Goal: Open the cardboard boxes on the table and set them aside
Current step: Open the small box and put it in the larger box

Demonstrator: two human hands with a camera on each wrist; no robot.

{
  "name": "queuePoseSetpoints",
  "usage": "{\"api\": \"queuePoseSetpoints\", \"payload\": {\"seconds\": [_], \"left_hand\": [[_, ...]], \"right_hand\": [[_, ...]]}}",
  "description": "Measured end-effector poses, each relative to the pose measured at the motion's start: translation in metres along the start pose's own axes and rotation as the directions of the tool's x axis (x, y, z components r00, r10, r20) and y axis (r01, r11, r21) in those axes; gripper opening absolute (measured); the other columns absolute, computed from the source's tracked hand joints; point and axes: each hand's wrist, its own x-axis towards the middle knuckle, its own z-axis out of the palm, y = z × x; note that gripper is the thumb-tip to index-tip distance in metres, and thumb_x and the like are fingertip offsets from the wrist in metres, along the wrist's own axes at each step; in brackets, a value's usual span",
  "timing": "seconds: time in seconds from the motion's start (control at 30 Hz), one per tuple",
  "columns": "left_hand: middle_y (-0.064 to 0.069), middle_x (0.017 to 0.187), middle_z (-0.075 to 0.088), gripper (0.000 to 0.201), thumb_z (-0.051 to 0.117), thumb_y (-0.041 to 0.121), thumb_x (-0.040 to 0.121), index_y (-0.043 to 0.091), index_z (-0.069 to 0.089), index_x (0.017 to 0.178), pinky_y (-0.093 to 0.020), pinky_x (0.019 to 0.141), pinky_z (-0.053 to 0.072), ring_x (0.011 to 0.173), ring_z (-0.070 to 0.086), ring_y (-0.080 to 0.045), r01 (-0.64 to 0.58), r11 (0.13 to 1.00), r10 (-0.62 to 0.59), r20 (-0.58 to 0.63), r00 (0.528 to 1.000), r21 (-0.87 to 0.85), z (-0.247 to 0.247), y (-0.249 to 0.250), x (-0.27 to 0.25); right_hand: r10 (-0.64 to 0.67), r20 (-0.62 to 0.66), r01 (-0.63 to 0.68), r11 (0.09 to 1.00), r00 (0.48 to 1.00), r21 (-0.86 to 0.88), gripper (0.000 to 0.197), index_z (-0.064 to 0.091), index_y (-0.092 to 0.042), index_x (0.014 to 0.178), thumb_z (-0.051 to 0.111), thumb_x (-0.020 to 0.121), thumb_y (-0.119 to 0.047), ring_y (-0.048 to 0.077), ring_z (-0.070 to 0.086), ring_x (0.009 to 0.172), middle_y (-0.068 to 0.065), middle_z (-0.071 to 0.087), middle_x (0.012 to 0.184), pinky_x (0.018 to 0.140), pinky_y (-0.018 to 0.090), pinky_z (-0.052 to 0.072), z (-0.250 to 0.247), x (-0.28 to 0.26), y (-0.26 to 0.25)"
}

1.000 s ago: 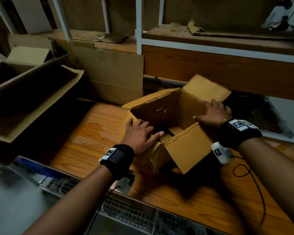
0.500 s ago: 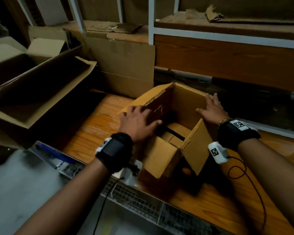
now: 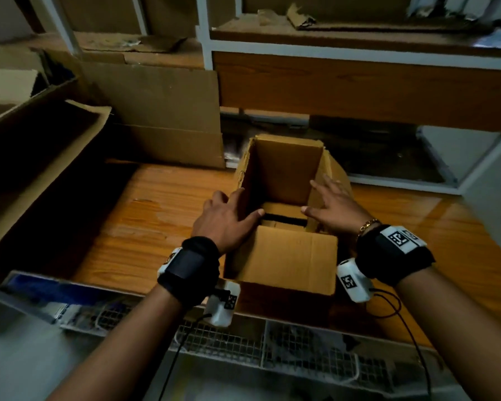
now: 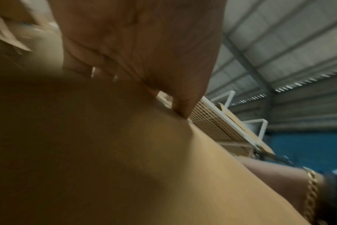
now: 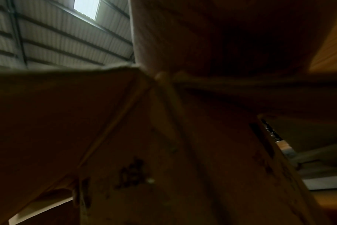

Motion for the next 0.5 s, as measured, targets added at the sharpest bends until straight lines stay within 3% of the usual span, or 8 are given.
{"api": "queuePoseSetpoints", "payload": {"seconds": [0.17,0.3,0.4,0.5], "left_hand": [[-0.006,0.15,0.025,0.07,0.037,0.071,0.089,0.038,0.02,0.149,-0.047,0.1,0.039,0.137,0.025,-0.029,-0.04,0.99,0.04,-0.006,0.999,-0.134,0.008,0.0,-0.01],[-0.009,0.15,0.028,0.071,0.039,0.066,0.09,0.032,0.023,0.15,-0.045,0.105,0.035,0.137,0.025,-0.03,-0.078,0.98,0.058,-0.115,0.992,-0.181,0.014,-0.001,-0.02],[-0.01,0.14,0.034,0.062,0.045,0.063,0.09,0.032,0.037,0.143,-0.04,0.098,0.039,0.131,0.031,-0.029,-0.056,0.975,-0.002,-0.265,0.964,-0.213,0.019,-0.003,-0.035],[-0.007,0.123,0.044,0.05,0.047,0.061,0.09,0.033,0.047,0.132,-0.035,0.085,0.043,0.115,0.045,-0.026,-0.043,0.96,-0.066,-0.371,0.926,-0.278,0.025,-0.005,-0.05]], "right_hand": [[0.029,-0.023,-0.028,0.999,0.999,0.02,0.076,0.02,-0.032,0.155,0.053,0.091,-0.056,0.023,0.0,0.151,-0.007,-0.002,0.165,0.12,0.045,0.013,0.002,-0.031,0.004],[0.033,-0.065,-0.033,0.999,0.997,0.01,0.064,0.035,-0.032,0.148,0.052,0.091,-0.057,0.025,0.014,0.148,-0.007,0.01,0.163,0.116,0.046,0.025,0.002,-0.054,0.002],[0.022,-0.16,-0.019,1.0,0.987,0.016,0.047,0.051,-0.032,0.135,0.051,0.093,-0.054,0.024,0.026,0.141,-0.007,0.029,0.156,0.106,0.042,0.033,0.003,-0.071,0.0],[0.034,-0.263,-0.023,0.999,0.964,0.044,0.034,0.058,-0.034,0.12,0.052,0.093,-0.053,0.02,0.039,0.126,-0.005,0.044,0.132,0.083,0.033,0.037,0.007,-0.088,0.002]]}}
